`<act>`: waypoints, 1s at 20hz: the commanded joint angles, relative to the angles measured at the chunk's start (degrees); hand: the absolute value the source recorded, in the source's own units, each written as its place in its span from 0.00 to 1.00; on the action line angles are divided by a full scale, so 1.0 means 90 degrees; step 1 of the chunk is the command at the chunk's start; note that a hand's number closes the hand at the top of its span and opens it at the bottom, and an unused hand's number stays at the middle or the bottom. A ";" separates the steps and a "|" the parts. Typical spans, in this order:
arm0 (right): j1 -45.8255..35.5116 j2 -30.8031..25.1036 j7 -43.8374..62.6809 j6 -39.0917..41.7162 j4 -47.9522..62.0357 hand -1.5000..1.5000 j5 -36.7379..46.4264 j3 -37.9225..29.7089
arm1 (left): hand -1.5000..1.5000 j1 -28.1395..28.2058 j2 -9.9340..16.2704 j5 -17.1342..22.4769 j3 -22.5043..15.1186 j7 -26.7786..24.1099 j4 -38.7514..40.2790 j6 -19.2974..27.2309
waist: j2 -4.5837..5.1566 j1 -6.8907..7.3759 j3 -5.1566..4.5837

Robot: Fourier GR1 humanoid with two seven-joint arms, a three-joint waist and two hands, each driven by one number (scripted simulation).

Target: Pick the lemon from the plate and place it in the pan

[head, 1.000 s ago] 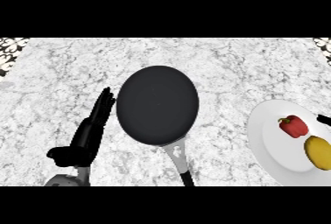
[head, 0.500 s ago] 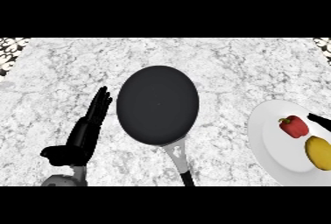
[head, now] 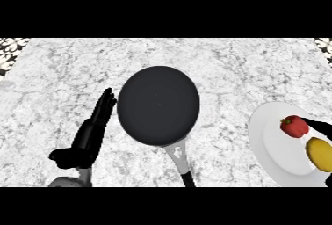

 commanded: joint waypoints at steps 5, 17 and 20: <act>-0.0399 0.0083 -0.0805 -0.0728 0.0908 1.00 0.0916 0.0414 | 0.50 0.0243 0.0052 0.0041 0.0070 0.0208 -0.0402 -0.0195 | 0.0018 0.0029 0.0039; -0.0248 0.0994 0.0213 -0.1276 -0.0625 1.00 0.0671 0.0077 | 0.50 0.0363 -0.0101 -0.0135 0.0115 -0.0138 -0.0043 -0.0103 | -0.0057 -0.0158 0.0008; -0.0781 0.2425 0.0970 -0.1472 -0.0763 1.00 0.0934 0.0751 | 0.50 0.0068 -0.0048 -0.0048 0.0096 0.0078 -0.0054 -0.0245 | -0.0110 0.0128 -0.0036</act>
